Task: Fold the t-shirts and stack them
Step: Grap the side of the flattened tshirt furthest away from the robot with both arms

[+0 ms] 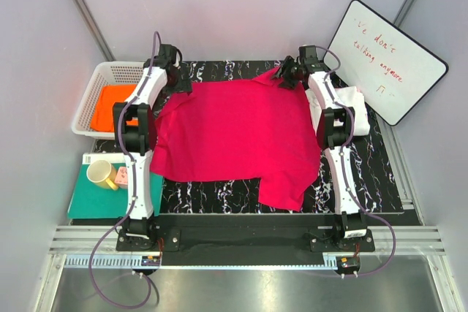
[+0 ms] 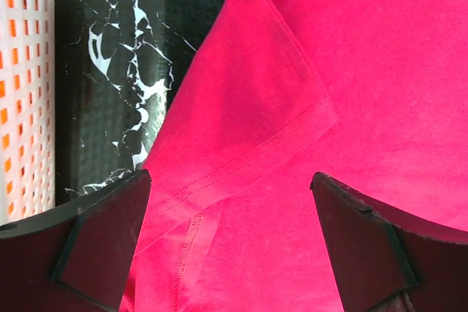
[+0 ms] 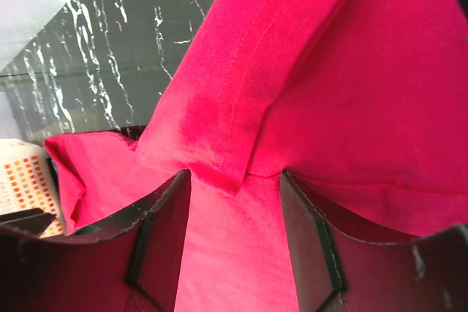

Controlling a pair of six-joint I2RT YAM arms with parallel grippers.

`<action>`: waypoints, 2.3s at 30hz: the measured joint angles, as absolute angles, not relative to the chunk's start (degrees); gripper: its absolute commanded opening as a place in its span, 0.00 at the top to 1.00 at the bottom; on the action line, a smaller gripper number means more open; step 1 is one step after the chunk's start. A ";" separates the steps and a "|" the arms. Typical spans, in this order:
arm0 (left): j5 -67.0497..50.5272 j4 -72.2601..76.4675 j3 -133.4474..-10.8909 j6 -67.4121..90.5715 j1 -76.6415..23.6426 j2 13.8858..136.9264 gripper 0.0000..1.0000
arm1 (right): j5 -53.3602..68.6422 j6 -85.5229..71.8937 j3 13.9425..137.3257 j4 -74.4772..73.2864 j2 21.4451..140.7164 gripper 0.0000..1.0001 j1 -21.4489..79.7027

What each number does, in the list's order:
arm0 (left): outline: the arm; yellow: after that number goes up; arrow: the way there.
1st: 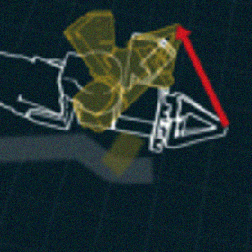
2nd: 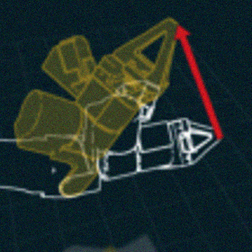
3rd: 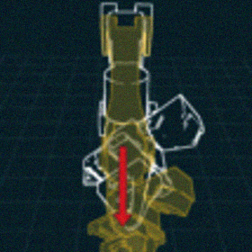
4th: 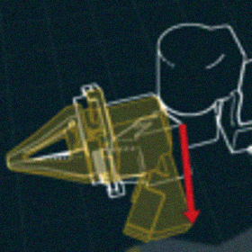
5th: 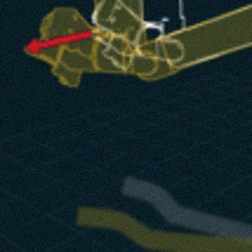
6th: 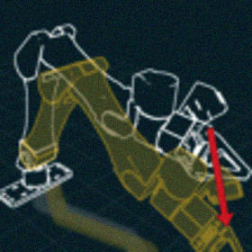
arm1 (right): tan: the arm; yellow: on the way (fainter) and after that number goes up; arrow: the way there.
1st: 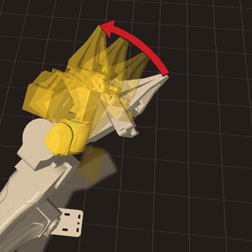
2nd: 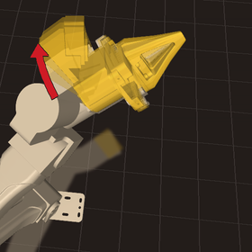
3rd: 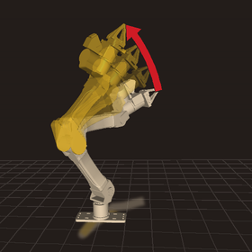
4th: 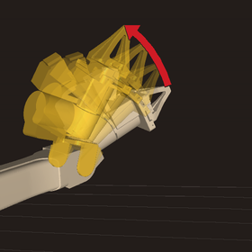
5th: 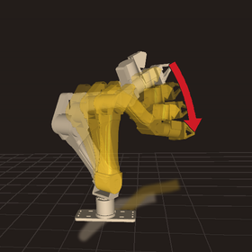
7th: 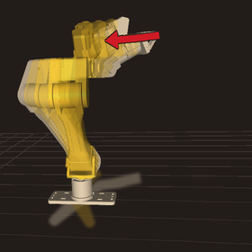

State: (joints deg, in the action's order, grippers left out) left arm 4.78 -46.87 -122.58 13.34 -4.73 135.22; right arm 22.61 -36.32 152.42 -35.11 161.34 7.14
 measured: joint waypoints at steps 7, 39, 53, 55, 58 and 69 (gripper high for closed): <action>4.12 -46.85 -122.58 13.34 -4.75 135.22 0.03 | 24.18 -39.05 152.68 -33.19 162.32 0.50 7.11; 3.27 -46.68 -122.13 12.19 -6.09 135.22 0.03 | 27.66 -41.43 147.59 -29.71 159.20 0.55 7.16; 3.38 -46.68 -122.13 11.92 -6.13 135.22 0.03 | 28.18 -42.59 150.56 -29.58 161.23 0.56 7.27; 3.38 -46.68 -122.13 11.88 -6.13 135.22 0.03 | 28.18 -42.57 150.56 -29.61 161.80 0.55 7.31; 3.40 -46.68 -122.10 11.86 -6.13 135.22 0.03 | 28.14 -42.52 149.93 -29.63 162.21 0.53 7.40; 3.38 -46.68 -120.16 11.86 -6.13 135.17 0.03 | 28.18 -42.61 151.70 -28.40 163.94 0.75 8.03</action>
